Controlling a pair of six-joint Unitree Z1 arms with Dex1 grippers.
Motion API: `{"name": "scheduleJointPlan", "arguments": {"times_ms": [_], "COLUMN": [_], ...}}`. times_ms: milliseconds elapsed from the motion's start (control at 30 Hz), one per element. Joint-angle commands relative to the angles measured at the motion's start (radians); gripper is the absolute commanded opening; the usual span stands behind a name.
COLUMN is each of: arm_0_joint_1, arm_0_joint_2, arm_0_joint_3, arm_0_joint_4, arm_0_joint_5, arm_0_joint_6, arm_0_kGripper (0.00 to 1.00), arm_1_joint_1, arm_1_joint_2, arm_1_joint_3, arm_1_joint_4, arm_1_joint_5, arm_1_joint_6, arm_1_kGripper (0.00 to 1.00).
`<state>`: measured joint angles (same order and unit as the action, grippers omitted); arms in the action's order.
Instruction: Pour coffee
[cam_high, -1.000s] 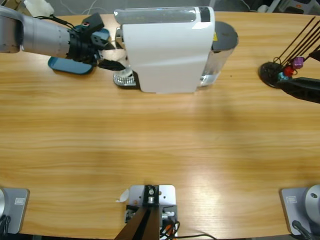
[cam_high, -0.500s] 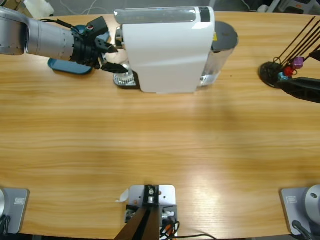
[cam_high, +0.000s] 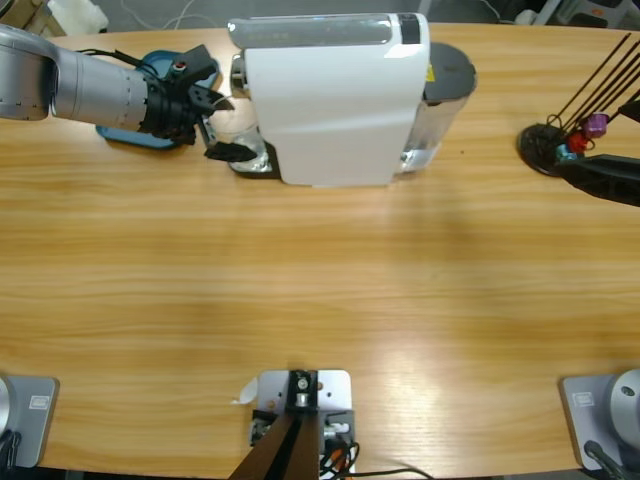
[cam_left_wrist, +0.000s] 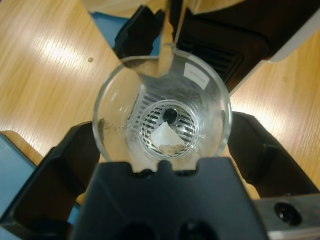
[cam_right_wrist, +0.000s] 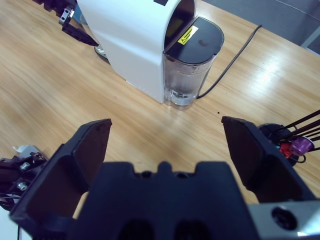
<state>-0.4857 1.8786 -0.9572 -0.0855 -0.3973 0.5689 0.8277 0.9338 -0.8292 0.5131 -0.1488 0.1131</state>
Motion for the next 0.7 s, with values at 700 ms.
{"name": "scheduleJointPlan", "arguments": {"times_ms": [700], "arm_0_joint_1": [0.001], "arm_0_joint_2": [-0.899], "arm_0_joint_3": [0.275], "arm_0_joint_4": [0.417], "arm_0_joint_5": [0.053], "arm_0_joint_6": [-0.561], "arm_0_kGripper": [0.996], "arm_1_joint_1": [-0.065], "arm_1_joint_2": [0.147], "arm_1_joint_3": [-0.027], "arm_1_joint_4": [-0.079], "arm_1_joint_5": [-0.122], "arm_1_joint_6": [0.0], "arm_1_kGripper": [0.989]}}
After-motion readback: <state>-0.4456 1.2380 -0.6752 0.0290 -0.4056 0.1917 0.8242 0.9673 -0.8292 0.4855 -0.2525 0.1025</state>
